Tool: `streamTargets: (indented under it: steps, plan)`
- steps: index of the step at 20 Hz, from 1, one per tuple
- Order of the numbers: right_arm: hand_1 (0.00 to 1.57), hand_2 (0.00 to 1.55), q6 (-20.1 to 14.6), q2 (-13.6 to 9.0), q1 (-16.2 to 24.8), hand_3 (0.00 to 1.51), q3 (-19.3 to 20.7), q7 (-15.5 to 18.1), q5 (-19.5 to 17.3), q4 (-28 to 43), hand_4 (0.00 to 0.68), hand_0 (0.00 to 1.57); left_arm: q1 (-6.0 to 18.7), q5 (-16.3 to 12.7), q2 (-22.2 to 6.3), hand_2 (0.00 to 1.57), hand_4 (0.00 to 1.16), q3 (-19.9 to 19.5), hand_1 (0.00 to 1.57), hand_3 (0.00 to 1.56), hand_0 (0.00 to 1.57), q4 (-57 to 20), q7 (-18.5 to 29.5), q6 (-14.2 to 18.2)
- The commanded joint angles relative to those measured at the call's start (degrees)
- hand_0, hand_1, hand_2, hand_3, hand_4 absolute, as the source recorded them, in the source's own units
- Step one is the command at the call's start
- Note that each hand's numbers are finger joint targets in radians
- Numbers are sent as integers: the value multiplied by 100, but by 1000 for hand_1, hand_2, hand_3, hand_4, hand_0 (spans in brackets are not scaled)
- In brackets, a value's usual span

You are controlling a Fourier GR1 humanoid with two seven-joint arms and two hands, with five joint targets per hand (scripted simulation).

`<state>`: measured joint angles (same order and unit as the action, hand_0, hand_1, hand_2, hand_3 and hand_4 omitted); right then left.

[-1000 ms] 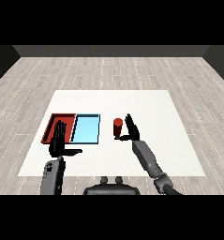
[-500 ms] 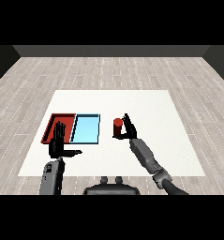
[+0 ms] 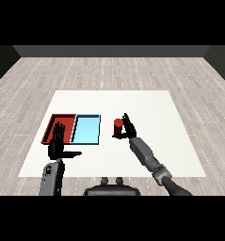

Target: Pick the red can and put it in the red box

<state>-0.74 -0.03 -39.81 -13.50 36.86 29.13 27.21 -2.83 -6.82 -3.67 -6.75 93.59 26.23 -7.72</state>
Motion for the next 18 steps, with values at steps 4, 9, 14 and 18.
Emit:
streamTargets:
  steps: [4, 9, 14, 18]
  plan:
    - [0, 0, -208, 3, -620, 0, -536, -106, 704, -404, 0, 0, 20, -156, -111, 0, 0, -118, 0, 0, 0, -58, 18, -158]
    - [0, 0, -127, 3, -586, 0, -927, -25, 1079, -669, 0, 0, -96, -234, -168, 0, 0, -204, 0, 0, 0, 389, -261, -80]
    - [0, 0, -286, 3, -857, 0, -1265, 57, 1447, -805, 0, 0, -39, -116, -96, 0, 0, -116, 0, 0, 0, 201, -145, -45]
    - [0, 0, -241, 3, -903, 0, -1466, 86, 1622, -815, 0, 0, -217, -110, -148, 0, 0, -199, 0, 0, 0, 307, -1, -65]
